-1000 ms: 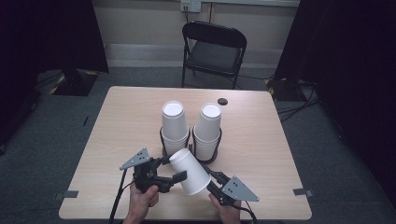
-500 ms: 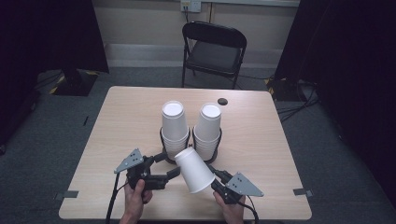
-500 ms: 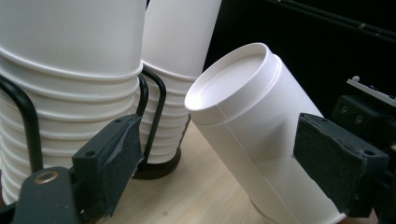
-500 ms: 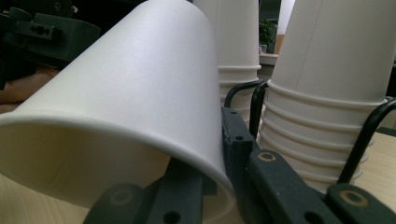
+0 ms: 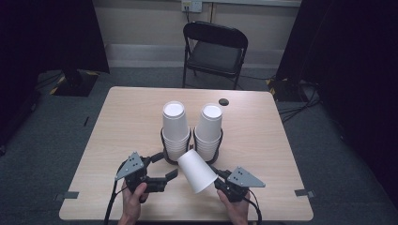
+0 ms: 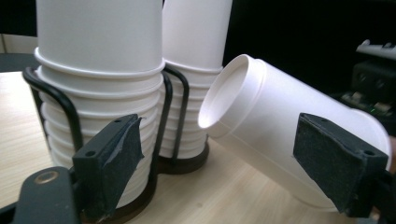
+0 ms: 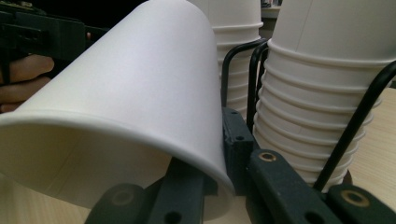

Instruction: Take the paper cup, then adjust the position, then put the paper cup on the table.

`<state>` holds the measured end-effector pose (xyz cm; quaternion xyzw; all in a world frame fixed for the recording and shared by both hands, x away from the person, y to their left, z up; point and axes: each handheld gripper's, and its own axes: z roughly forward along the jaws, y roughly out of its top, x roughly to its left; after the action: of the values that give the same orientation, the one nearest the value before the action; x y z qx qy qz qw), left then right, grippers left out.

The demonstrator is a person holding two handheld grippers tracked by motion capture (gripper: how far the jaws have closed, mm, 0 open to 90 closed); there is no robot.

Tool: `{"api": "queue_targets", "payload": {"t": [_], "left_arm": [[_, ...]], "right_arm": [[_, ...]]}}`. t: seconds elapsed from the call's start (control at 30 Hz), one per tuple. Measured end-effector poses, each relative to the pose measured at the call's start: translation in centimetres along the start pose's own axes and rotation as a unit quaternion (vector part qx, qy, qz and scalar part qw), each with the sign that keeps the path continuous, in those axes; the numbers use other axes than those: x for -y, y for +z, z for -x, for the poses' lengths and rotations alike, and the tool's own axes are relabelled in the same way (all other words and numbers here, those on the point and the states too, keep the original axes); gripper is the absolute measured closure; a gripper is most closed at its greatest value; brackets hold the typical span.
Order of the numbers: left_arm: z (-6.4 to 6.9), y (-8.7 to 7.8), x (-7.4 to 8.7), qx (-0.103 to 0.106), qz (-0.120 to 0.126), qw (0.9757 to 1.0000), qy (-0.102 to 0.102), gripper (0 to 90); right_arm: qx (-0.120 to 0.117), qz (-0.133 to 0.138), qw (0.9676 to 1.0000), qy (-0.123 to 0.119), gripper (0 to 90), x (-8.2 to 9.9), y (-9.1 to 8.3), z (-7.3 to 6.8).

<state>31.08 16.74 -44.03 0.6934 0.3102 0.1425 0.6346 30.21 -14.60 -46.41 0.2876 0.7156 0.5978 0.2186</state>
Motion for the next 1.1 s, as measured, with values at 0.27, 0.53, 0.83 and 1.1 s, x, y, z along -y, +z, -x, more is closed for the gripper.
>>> {"api": "queue_targets", "payload": {"t": [0.27, 0.53, 0.83, 1.1], "left_arm": [[0.1, -0.1, -0.7, -0.019, -0.038, 0.9970, 0.065, 15.5], [0.0, 0.3, -0.6, -0.006, -0.065, 0.9923, 0.105, 15.4], [0.5, 0.9, 0.1, 0.009, -0.090, 0.9858, 0.142, 15.5], [1.6, 1.2, 0.9, 0.030, -0.112, 0.9796, 0.164, 15.5]], "right_arm": [[-0.026, -0.062, 0.9977, 0.002, 86.4, -0.4, 0.6, 0.5], [-0.023, -0.107, 0.9939, 0.013, 86.5, -0.6, 0.9, 0.9], [-0.047, -0.164, 0.9853, 0.010, 86.6, -1.2, 1.6, 1.1], [-0.075, -0.205, 0.9758, 0.007, 86.5, -1.8, 1.9, 1.1]]}}
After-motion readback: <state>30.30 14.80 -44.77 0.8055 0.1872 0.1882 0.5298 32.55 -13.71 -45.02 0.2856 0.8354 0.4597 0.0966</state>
